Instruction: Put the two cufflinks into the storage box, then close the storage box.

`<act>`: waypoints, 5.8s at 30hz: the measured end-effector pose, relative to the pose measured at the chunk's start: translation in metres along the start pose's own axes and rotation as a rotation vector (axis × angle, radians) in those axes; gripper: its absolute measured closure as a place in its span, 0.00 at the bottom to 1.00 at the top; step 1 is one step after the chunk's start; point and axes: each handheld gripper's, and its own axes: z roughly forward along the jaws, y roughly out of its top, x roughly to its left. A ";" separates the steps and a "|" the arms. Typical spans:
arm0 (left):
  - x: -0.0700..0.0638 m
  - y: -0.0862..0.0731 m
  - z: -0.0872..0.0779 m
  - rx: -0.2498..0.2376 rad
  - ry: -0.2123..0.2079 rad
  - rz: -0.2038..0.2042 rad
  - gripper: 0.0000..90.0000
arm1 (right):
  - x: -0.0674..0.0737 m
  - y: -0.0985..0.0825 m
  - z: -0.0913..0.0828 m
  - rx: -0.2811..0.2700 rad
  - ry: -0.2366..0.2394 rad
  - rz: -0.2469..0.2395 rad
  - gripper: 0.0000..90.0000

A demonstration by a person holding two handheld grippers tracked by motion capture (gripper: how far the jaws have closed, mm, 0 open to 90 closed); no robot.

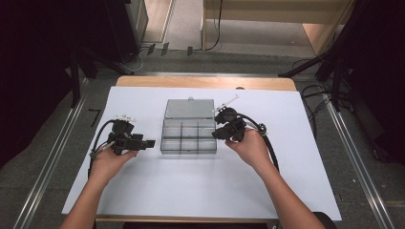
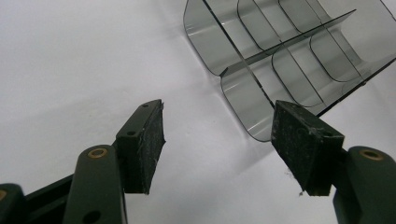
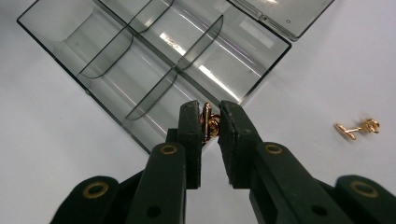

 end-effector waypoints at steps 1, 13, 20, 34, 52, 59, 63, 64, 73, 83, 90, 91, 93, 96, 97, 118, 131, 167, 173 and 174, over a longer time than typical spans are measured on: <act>0.000 0.000 0.000 0.000 -0.001 0.001 0.40 | 0.001 0.001 0.001 0.002 0.002 0.004 0.90; 0.001 -0.001 0.001 0.000 -0.005 0.004 0.40 | 0.009 0.004 0.014 0.021 0.034 -0.010 0.90; 0.001 -0.001 0.002 0.004 -0.004 0.006 0.40 | 0.011 0.005 0.025 0.045 0.040 -0.006 0.90; 0.002 -0.001 0.005 0.015 -0.008 0.009 0.40 | 0.014 0.003 0.048 0.117 0.040 -0.014 0.89; 0.001 -0.001 0.006 0.015 -0.009 0.011 0.40 | 0.018 0.004 0.055 0.155 0.035 -0.023 0.89; 0.001 -0.001 0.006 0.020 -0.009 0.018 0.40 | 0.019 0.004 0.050 0.142 0.039 -0.031 0.85; 0.000 -0.001 0.006 0.021 -0.006 0.020 0.40 | 0.019 0.006 0.043 0.113 0.041 -0.030 0.82; 0.000 -0.001 0.006 0.021 -0.006 0.021 0.40 | 0.019 0.006 0.040 0.105 0.041 -0.033 0.81; 0.001 0.001 0.008 0.016 -0.008 0.023 0.40 | 0.012 0.006 0.022 0.016 0.050 -0.010 0.74; 0.000 0.006 0.013 0.019 -0.015 0.036 0.40 | -0.006 0.000 0.002 -0.075 0.039 0.047 0.66; -0.003 0.012 0.018 0.020 -0.028 0.053 0.40 | -0.017 -0.008 -0.003 -0.096 0.022 0.081 0.65; -0.003 0.013 0.019 0.017 -0.028 0.053 0.40 | -0.019 -0.009 -0.004 -0.097 0.018 0.085 0.65; -0.003 0.014 0.020 0.018 -0.030 0.053 0.40 | -0.023 -0.011 -0.004 -0.103 0.010 0.093 0.65; -0.004 0.016 0.021 0.022 -0.032 0.063 0.40 | -0.030 -0.016 -0.005 -0.114 -0.009 0.101 0.65; -0.004 0.016 0.021 0.026 -0.032 0.069 0.40 | -0.032 -0.017 -0.006 -0.114 -0.010 0.109 0.65; -0.005 0.016 0.022 0.023 -0.029 0.066 0.40 | -0.076 -0.030 -0.014 -0.108 -0.070 0.213 0.66; -0.003 0.010 0.020 0.026 -0.014 0.062 0.40 | -0.091 -0.027 0.001 -0.083 -0.098 0.255 0.67; 0.006 -0.010 0.010 0.031 0.021 0.021 0.40 | -0.107 -0.007 0.055 0.066 -0.195 0.309 0.74; 0.006 -0.010 0.011 0.032 0.021 0.023 0.40 | -0.105 -0.007 0.055 0.076 -0.220 0.293 0.84; 0.006 -0.010 0.011 0.032 0.020 0.024 0.40 | -0.106 -0.008 0.054 0.076 -0.219 0.297 0.86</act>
